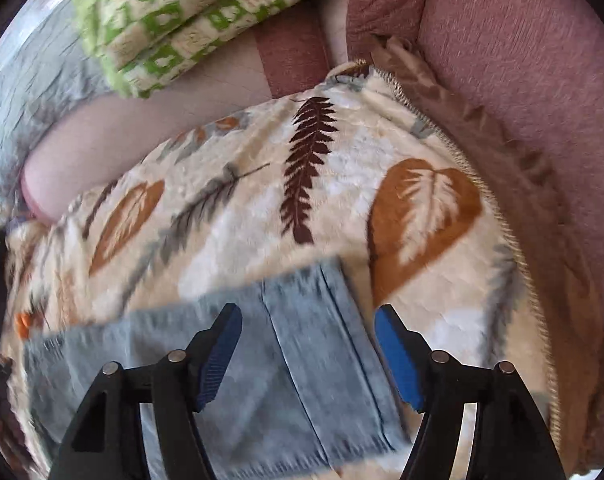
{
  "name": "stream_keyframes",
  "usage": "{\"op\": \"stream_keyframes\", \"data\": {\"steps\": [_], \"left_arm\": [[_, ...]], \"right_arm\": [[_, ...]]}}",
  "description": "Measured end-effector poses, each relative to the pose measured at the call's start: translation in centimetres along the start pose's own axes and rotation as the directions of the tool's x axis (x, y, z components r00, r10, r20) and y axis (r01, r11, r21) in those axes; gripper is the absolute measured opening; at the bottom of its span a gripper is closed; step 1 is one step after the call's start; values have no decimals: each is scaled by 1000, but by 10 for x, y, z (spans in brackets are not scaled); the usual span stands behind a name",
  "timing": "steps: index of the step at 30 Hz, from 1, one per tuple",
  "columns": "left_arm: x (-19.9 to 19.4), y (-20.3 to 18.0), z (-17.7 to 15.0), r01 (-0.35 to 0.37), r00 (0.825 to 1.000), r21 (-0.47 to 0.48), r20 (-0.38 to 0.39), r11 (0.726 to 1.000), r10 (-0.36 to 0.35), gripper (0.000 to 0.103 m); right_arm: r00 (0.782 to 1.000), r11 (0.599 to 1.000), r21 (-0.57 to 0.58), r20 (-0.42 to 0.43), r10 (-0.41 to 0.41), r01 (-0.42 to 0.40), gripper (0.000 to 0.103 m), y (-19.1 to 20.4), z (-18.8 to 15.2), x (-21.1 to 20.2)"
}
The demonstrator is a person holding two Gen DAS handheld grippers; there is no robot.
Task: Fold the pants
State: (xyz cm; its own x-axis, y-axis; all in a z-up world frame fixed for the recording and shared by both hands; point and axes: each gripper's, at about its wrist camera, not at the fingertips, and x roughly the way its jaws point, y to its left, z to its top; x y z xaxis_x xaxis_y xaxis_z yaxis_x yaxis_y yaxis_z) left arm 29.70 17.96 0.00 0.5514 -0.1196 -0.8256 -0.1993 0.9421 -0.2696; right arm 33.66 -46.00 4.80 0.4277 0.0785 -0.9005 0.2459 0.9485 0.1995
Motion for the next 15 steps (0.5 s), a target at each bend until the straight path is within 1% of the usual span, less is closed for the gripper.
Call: {"op": "stream_keyframes", "data": {"steps": [3, 4, 5, 6, 7, 8, 9, 10, 11, 13, 15], "left_arm": [[23, 3, 8, -12, 999, -22, -44, 1000, 11, 87], [30, 4, 8, -9, 998, -33, -60, 999, 7, 75], [37, 6, 9, -5, 997, -44, -81, 999, 2, 59], [41, 6, 10, -18, 996, -42, -83, 999, 15, 53], [42, 6, 11, -29, 996, -33, -82, 999, 26, 41], [44, 6, 12, -37, 996, -27, -85, 999, 35, 31], [46, 5, 14, -44, 995, -23, -88, 999, 42, 26], [47, 6, 15, -53, 995, -25, -91, 998, 51, 16], [48, 7, 16, -62, 994, -30, -93, 998, 59, 11], [51, 10, 17, -66, 993, -43, -97, 997, 62, 9], [53, 10, 17, -72, 993, -42, -96, 997, 68, 8]], "right_arm": [[1000, 1000, 10, -17, 8, -7, 72, -8, 8, 18], [1000, 1000, 9, -26, 10, -10, 72, -11, 8, 25], [999, 1000, 5, -39, 10, -10, 72, -14, 7, 30], [999, 1000, 1, -52, 11, -11, 72, -17, 6, 34], [998, 1000, -1, -64, 12, -12, 72, -17, 6, 39], [998, 1000, -4, -64, 13, -13, 72, -19, 6, 41], [998, 1000, -7, -61, 13, -14, 72, -19, 6, 41], [998, 1000, -13, -57, 8, -9, 72, -19, 7, 41], [999, 1000, -19, -48, 7, -8, 72, -18, 9, 40], [999, 1000, -24, -54, 2, -4, 72, -17, 10, 45], [995, 998, -54, -96, -22, 17, 71, -12, 9, 59]]}}
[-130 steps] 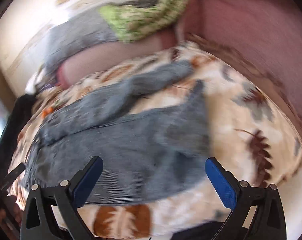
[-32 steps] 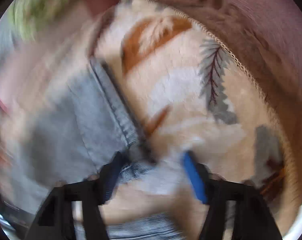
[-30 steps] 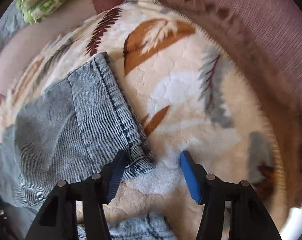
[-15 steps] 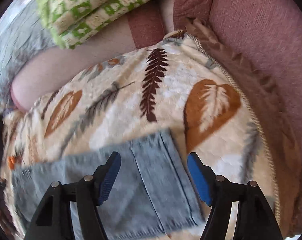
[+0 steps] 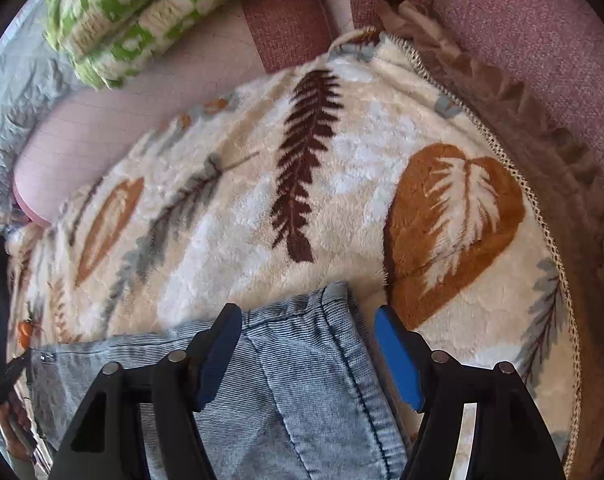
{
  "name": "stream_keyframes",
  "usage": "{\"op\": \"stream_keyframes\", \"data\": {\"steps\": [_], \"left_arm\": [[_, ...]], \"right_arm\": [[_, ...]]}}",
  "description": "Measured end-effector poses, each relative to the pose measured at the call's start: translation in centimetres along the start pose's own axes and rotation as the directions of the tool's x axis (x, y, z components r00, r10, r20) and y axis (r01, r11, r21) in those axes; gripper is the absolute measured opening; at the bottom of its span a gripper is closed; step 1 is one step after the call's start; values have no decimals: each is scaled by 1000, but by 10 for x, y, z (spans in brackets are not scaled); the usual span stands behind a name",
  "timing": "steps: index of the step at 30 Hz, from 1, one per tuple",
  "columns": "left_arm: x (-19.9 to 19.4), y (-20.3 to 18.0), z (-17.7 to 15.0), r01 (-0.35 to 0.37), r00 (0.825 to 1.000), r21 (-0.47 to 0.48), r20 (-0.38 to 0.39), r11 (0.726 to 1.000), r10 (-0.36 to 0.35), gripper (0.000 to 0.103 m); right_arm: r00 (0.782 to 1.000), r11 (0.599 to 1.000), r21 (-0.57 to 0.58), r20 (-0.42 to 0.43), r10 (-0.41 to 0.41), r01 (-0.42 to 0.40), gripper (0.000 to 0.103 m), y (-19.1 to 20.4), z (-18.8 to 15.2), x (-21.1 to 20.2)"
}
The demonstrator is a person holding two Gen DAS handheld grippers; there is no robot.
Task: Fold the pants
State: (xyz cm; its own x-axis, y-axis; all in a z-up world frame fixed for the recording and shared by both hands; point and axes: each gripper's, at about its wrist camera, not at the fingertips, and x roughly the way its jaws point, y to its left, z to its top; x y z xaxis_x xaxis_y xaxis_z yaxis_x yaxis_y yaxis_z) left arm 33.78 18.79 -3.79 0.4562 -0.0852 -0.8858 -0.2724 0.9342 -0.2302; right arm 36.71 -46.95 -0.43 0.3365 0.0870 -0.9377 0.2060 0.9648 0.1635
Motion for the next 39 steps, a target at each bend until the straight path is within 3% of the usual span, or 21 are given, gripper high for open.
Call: {"op": "stream_keyframes", "data": {"steps": [2, 3, 4, 5, 8, 11, 14, 17, 19, 21, 22, 24, 25, 27, 28, 29, 30, 33, 35, 37, 39], "left_arm": [[0, -3, 0, -19, 1000, 15, 6, 1000, 19, 4], [0, -4, 0, -32, 999, 24, 7, 999, 32, 3], [0, -5, 2, -36, 999, 27, 5, 999, 36, 3], [-1, -4, 2, -32, 999, 21, 5, 999, 32, 2], [-21, -5, 2, -13, 998, 19, 58, 1000, 12, 2], [-65, -9, -5, 39, 991, 41, 129, 998, -44, 2], [-127, -8, -24, 103, 970, 67, 214, 992, -115, 2], [-194, 2, -62, 163, 937, 101, 295, 981, -186, 3], [-227, 18, -99, 209, 921, 117, 311, 971, -236, 3], [-243, 38, -140, 237, 916, 130, 301, 963, -266, 3], [-243, 49, -161, 242, 924, 141, 270, 960, -273, 3], [-229, 69, -198, 230, 951, 154, 172, 961, -256, 7], [-215, 79, -217, 206, 968, 171, 105, 963, -226, 9], [-190, 102, -245, 108, 994, 182, -31, 977, -104, 14], [-185, 111, -252, 67, 997, 176, -61, 982, -57, 15], [-185, 121, -255, 26, 998, 168, -68, 985, -15, 16], [-193, 131, -254, -10, 999, 150, -40, 989, 16, 16], [-227, 131, -238, -75, 994, 119, 94, 990, 64, 39], [-246, 114, -228, -14, 985, 128, 171, 992, -8, 63], [-249, 85, -226, 45, 977, 170, 200, 984, -79, 68], [-236, 54, -229, 72, 974, 224, 196, 972, -117, 68]], "right_arm": [[1000, 1000, -16, -15, -27, 27, 49, 3, 1, 11], [999, 999, -13, -9, -35, 35, 46, 3, 1, 12], [999, 999, -18, 0, -51, 51, 25, 4, 1, 10], [999, 999, -33, 28, -39, 40, 20, 6, 1, 7], [994, 997, -52, 100, -42, 48, 17, 12, -4, -18], [984, 998, -58, 178, -23, 34, 17, 11, -17, -56], [969, 999, -42, 247, 19, -9, 17, 1, -35, -100], [942, 997, -53, 326, 72, -58, 17, -11, -69, -151], [930, 995, -63, 356, 96, -79, 17, -18, -100, -176], [916, 991, -68, 377, 136, -119, 17, -33, -140, -197], [910, 988, -75, 385, 152, -133, 17, -43, -165, -204], [916, 985, -85, 365, 168, -147, 21, -57, -207, -203], [930, 983, -97, 321, 179, -156, 22, -65, -230, -195], [969, 979, -81, 149, 197, -186, 48, -81, -274, -160], [984, 985, -51, 55, 168, -165, 64, -90, -298, -141], [992, 991, -35, 11, 129, -128, 64, -98, -316, -132], [994, 994, -19, 11, 105, -105, 64, -105, -325, -131], [988, 989, 81, 107, 116, -125, 66, -124, -334, -160], [968, 971, 134, 183, 170, -196, 75, -126, -324, -182], [959, 954, 161, 169, 227, -254, 81, -120, -310, -184], [966, 947, 206, 127, 226, -249, 81, -114, -297, -171]]}}
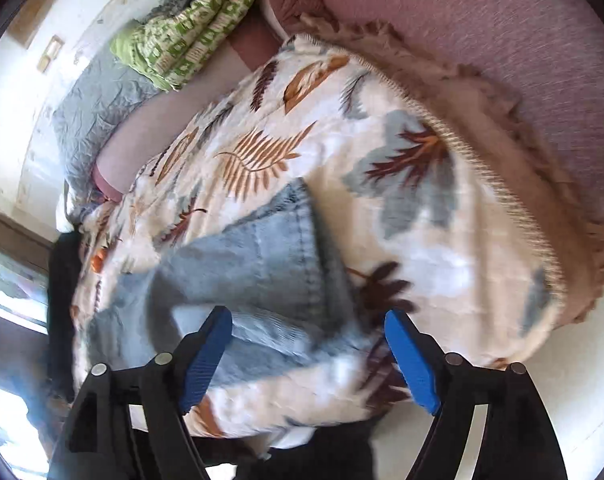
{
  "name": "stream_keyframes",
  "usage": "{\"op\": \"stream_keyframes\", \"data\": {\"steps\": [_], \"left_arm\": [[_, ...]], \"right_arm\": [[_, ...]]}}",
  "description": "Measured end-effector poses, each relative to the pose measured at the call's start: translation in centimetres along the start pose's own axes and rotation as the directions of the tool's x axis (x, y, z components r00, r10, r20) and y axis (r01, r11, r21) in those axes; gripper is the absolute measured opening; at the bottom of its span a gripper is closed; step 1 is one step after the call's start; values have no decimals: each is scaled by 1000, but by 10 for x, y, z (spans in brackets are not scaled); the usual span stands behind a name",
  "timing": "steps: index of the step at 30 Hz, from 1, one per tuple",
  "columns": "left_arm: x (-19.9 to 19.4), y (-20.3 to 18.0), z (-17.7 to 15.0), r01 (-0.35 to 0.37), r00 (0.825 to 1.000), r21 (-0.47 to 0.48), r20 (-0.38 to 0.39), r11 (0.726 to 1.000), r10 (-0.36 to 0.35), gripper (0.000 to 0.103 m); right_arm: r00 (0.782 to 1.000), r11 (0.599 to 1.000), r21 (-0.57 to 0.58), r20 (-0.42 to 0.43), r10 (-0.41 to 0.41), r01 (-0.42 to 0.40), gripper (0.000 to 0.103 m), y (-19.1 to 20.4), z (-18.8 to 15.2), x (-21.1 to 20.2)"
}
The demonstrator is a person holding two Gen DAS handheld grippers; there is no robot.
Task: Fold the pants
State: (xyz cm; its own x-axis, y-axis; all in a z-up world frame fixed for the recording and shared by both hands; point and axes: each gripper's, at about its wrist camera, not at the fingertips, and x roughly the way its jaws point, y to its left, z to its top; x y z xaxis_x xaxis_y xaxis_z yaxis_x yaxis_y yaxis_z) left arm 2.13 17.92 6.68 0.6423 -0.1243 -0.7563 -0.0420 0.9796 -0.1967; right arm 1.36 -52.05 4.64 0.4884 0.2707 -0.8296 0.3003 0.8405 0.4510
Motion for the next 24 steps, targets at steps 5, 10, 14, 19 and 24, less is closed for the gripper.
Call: {"op": "stream_keyframes", "data": {"steps": [5, 10, 14, 19, 24], "left_arm": [[52, -43, -25, -8, 998, 42, -60, 999, 10, 68], [75, -44, -37, -22, 998, 60, -62, 998, 26, 68], [81, -31, -42, 3, 999, 17, -37, 1000, -2, 68], [86, -31, -44, 14, 999, 13, -40, 1000, -14, 68], [87, -32, -46, 5, 999, 39, -35, 999, -3, 69]], "right_arm": [[985, 923, 366, -68, 156, -120, 81, -37, -22, 16], [953, 844, 466, -10, 303, -264, 81, -27, -45, 19], [953, 799, 540, 21, 301, -264, 81, -18, -38, 51], [987, 875, 461, 12, 162, -149, 25, -5, -24, 60], [985, 991, 136, 174, -17, -7, 11, 65, 3, -5]]}}
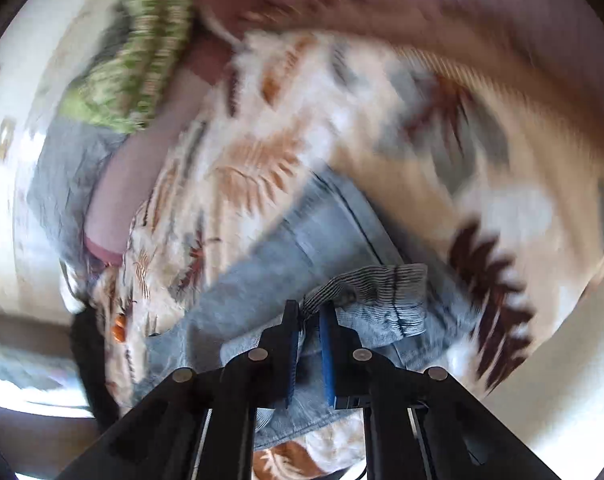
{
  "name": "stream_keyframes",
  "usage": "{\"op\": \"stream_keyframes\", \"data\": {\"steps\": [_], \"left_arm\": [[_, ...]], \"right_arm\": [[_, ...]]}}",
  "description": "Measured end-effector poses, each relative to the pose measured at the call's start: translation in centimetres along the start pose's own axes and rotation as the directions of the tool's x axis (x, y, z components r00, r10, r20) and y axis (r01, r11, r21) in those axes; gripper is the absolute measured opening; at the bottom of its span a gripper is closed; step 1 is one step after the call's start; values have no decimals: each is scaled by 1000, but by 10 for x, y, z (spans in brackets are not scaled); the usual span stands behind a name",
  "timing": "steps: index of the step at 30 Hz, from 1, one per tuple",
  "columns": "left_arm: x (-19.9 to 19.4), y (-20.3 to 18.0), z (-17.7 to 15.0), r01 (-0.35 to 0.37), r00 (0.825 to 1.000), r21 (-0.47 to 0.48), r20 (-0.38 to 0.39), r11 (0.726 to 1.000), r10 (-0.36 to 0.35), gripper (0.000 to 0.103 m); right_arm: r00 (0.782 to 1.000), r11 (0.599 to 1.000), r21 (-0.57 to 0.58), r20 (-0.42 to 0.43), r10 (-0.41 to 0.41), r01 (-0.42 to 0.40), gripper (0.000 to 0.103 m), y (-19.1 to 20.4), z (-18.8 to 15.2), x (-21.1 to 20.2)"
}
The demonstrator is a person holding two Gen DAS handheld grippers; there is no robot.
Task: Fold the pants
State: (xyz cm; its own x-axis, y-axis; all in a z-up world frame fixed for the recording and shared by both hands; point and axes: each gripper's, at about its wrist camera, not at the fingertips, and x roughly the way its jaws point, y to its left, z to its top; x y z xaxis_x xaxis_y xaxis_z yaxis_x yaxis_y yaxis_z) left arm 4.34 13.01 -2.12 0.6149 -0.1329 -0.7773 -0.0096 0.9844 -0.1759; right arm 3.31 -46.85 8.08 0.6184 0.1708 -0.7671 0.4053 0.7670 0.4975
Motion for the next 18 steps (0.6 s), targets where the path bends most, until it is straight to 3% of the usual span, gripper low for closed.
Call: {"op": "stream_keyframes", "data": {"steps": [3, 4, 6, 7, 8, 10, 12, 13, 14, 16, 18], "left_arm": [[0, -2, 0, -11, 1000, 8, 1, 1000, 11, 69], [0, -2, 0, -12, 1000, 6, 1, 1000, 12, 69], [0, -2, -1, -15, 1000, 6, 2, 1000, 15, 70], [0, -3, -1, -18, 1000, 8, 3, 1000, 18, 70], [0, -3, -1, -23, 1000, 10, 3, 1000, 23, 70], [1, -5, -2, -35, 999, 18, 4, 999, 35, 71], [2, -6, -1, -47, 999, 23, 5, 999, 47, 72], [2, -6, -1, -50, 999, 18, 4, 999, 50, 73], [2, -6, -1, -51, 999, 11, 4, 999, 51, 73], [3, -7, 0, -57, 998, 9, 6, 998, 57, 73], [2, -7, -1, -63, 998, 18, 10, 998, 63, 74]], "right_arm": [[995, 995, -96, 98, 3, 7, 11, 17, 3, -35], [994, 995, -95, 103, 33, -24, 11, 7, -2, -38], [997, 999, -28, 73, 17, -15, 12, -28, -15, -27], [999, 998, 60, -6, 34, -33, 18, -54, -23, -12], [992, 977, 197, -82, 99, -82, 38, -81, -30, 0], [968, 911, 365, -81, 239, -195, 54, -105, -41, 4], [942, 862, 429, -70, 328, -269, 63, -104, -46, 1], [927, 838, 458, -74, 369, -297, 76, -99, -49, 1], [918, 822, 477, -72, 389, -311, 79, -93, -52, 3], [922, 823, 480, -69, 381, -304, 79, -82, -52, 11], [944, 831, 504, -84, 320, -237, 79, -81, -46, 29]]}}
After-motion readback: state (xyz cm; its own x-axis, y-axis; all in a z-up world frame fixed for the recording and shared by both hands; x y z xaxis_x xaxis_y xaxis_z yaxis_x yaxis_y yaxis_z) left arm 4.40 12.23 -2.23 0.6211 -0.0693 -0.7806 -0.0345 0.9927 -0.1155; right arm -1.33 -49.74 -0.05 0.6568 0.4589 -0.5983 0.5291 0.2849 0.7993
